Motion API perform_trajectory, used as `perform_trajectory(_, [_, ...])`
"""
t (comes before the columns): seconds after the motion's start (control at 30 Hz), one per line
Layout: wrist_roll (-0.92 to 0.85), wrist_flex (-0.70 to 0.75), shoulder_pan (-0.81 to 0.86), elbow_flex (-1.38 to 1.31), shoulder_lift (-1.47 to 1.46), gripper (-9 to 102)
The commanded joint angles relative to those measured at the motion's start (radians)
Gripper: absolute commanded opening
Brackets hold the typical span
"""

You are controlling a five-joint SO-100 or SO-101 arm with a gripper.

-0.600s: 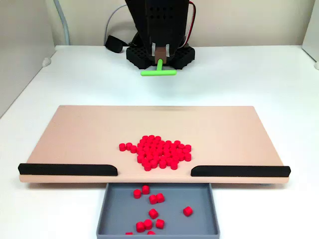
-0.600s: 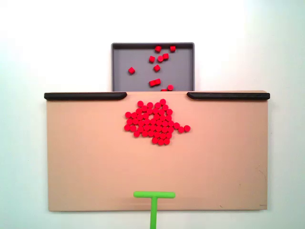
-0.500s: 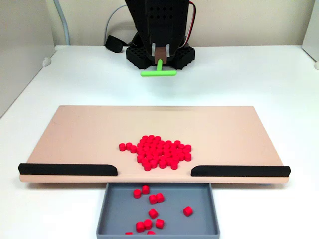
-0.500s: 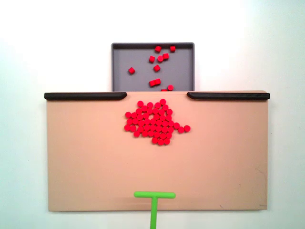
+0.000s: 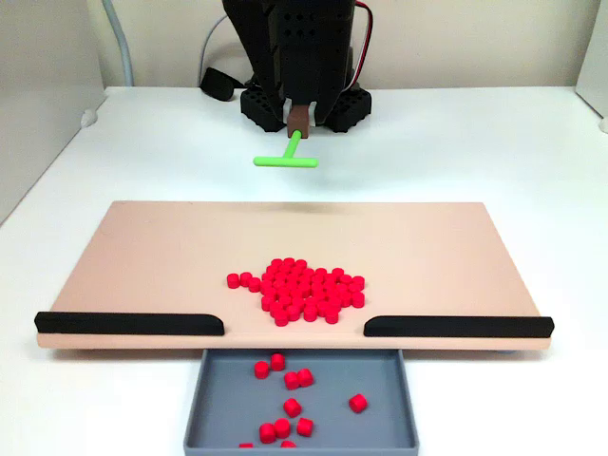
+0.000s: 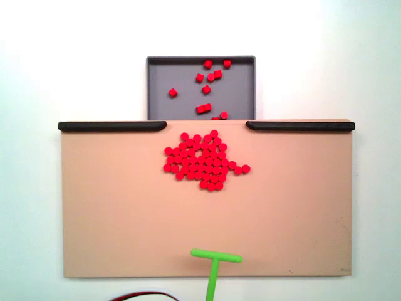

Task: Push granules from right to the grey container

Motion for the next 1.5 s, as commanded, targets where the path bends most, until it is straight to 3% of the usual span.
perform_trajectory(0.0, [-0.006, 0.003, 0.000, -0.006, 0.008, 0])
perform_trajectory(1.47, [-0.049, 0.003, -0.006, -0.006, 0.011, 0])
